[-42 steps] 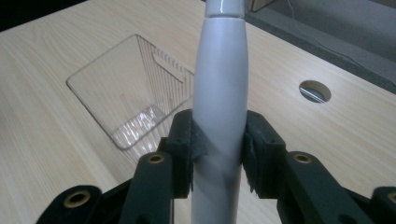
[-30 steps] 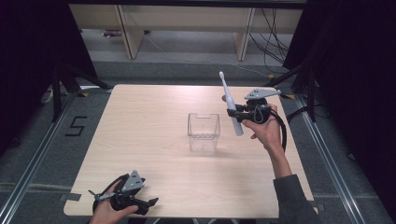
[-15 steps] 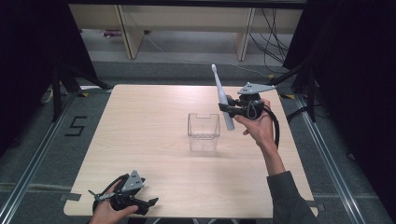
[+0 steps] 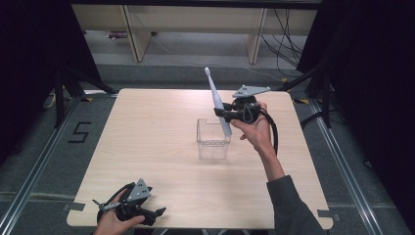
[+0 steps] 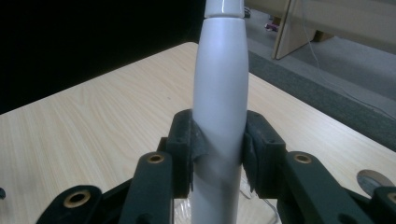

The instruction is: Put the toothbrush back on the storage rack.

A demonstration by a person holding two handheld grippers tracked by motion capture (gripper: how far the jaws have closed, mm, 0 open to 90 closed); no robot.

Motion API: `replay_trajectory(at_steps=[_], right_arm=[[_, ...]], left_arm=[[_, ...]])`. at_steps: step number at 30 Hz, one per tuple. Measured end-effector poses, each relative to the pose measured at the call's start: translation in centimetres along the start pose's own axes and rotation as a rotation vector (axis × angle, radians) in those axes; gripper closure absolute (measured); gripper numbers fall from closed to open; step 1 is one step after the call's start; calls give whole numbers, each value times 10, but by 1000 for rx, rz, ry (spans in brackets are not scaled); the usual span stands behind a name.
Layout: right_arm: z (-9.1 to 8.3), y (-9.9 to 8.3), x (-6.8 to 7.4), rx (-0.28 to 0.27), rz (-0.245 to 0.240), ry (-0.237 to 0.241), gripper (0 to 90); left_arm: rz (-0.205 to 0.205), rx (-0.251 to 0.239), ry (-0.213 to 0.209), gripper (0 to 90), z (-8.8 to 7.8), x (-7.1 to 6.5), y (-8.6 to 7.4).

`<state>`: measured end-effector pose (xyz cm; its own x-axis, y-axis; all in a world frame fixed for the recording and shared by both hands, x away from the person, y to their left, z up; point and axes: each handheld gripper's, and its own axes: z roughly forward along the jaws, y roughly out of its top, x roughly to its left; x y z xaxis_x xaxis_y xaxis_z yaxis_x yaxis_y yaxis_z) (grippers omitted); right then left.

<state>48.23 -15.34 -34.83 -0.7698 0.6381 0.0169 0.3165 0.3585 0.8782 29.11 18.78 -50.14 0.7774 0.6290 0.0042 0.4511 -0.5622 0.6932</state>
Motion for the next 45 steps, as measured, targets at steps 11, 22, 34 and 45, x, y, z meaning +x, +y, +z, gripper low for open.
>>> replay_trajectory(at_steps=[11,22,34,45], right_arm=[[31,-5,5,57,4,26,665],[48,-17,7,104,20,23,665],[57,-29,7,160,17,22,665],[70,-40,8,199,37,8,665]], left_arm=[[2,0,-3,151,0,0,0],[2,-1,-2,151,-1,0,0],[3,-1,-2,151,-1,0,0],[1,0,0,151,-1,-1,0]])
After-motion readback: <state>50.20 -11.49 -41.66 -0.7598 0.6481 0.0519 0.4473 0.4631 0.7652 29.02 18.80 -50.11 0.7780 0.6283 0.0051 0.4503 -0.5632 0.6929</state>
